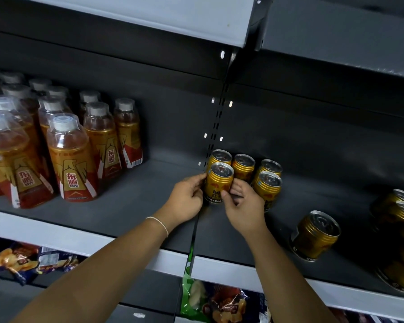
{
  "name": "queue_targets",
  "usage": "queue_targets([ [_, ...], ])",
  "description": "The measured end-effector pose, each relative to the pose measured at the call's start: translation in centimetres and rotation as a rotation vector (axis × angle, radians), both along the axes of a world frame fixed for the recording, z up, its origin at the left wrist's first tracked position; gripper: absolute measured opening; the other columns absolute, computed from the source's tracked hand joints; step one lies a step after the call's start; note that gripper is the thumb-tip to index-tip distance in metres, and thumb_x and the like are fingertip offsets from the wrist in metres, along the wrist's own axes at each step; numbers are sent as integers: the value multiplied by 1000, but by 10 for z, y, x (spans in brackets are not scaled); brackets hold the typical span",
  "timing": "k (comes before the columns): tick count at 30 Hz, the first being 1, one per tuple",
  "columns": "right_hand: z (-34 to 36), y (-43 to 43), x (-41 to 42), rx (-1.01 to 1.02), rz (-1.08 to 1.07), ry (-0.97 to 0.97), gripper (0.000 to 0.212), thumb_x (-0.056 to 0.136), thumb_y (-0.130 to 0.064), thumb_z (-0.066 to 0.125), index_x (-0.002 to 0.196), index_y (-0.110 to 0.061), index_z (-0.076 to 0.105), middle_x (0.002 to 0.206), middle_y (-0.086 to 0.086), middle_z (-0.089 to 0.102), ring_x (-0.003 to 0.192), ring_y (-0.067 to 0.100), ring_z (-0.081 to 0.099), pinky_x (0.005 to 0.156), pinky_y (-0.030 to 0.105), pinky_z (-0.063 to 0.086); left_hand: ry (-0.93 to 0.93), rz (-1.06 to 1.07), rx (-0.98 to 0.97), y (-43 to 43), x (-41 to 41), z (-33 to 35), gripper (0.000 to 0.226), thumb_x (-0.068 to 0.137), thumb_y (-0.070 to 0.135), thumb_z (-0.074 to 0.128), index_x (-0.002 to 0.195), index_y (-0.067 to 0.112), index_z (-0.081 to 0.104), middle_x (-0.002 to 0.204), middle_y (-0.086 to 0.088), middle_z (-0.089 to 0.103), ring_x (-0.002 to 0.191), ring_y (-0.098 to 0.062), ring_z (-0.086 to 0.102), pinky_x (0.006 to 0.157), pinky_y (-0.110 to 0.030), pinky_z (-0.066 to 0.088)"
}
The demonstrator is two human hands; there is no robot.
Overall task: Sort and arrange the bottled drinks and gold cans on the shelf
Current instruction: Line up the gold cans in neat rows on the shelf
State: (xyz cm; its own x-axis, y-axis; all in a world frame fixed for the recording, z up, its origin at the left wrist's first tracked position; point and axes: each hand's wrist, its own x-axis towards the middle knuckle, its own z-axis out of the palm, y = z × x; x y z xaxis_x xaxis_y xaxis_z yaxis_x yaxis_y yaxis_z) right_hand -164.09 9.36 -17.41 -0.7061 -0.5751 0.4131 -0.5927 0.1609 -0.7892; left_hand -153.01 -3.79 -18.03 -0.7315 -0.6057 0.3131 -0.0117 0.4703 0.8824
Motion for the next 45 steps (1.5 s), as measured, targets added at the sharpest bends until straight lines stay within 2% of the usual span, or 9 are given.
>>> queue_targets([
  [3,11,7,6,-224,-210,289,25,86,0,67,111,-3,71,104,8,69,90,20,66,82,41,58,-23,137,-261,0,4,0,48,82,-9,52,127,5,61,119,-15,64,111,-25,60,97,-21,41],
  [6,23,16,4,-234,-366,516,29,80,5,64,107,-2,71,116,16,64,109,34,55,96,39,45,-46,187,-409,-1,9,3,41,76,-6,54,114,5,68,105,-12,67,99,-26,62,89,-22,43],
  [13,34,20,-17,235,-424,86,68,85,-11,63,147,-11,35,157,21,21,141,43,23,114,51,24,-1,145,-513,15,15,15,33,73,6,50,96,2,73,90,-10,68,86,-28,65,80,-35,55],
  [19,34,27,-22,257,-414,85,67,84,-27,72,142,-15,41,134,18,51,124,38,41,100,38,30,55,129,-372,20,16,18,30,76,-4,55,99,3,72,93,-9,67,88,-24,63,82,-33,54],
  [24,35,35,-9,216,-348,33,76,72,-43,83,135,-21,47,126,13,47,111,28,52,90,33,42,-12,92,-152,20,16,20,23,83,-8,57,93,5,73,92,-2,68,90,-15,63,87,-21,50],
  [28,31,37,2,139,-207,81,51,71,-56,79,110,-30,59,108,-6,59,104,10,48,84,27,40,-26,20,-124,21,23,16,23,85,-8,56,90,7,73,86,3,69,83,-8,64,79,-6,46],
  [31,30,40,7,51,-56,-141,38,77,-65,68,103,-39,62,103,-15,68,103,5,63,84,31,55,-10,21,-103,21,26,11,26,86,-9,54,96,7,71,87,1,70,84,-11,66,82,-12,49],
  [38,21,44,15,8,243,-255,19,90,-53,53,100,-49,68,105,-17,72,95,5,68,69,21,55,34,-26,-123,22,30,4,17,95,9,58,107,10,70,87,9,66,73,10,59,69,-4,42],
  [45,4,42,6,-44,277,-366,64,59,-39,90,116,-34,61,112,-14,72,104,7,68,83,23,56,44,-89,-158,24,33,4,26,98,7,52,119,12,66,110,4,69,96,2,62,85,-10,46],
])
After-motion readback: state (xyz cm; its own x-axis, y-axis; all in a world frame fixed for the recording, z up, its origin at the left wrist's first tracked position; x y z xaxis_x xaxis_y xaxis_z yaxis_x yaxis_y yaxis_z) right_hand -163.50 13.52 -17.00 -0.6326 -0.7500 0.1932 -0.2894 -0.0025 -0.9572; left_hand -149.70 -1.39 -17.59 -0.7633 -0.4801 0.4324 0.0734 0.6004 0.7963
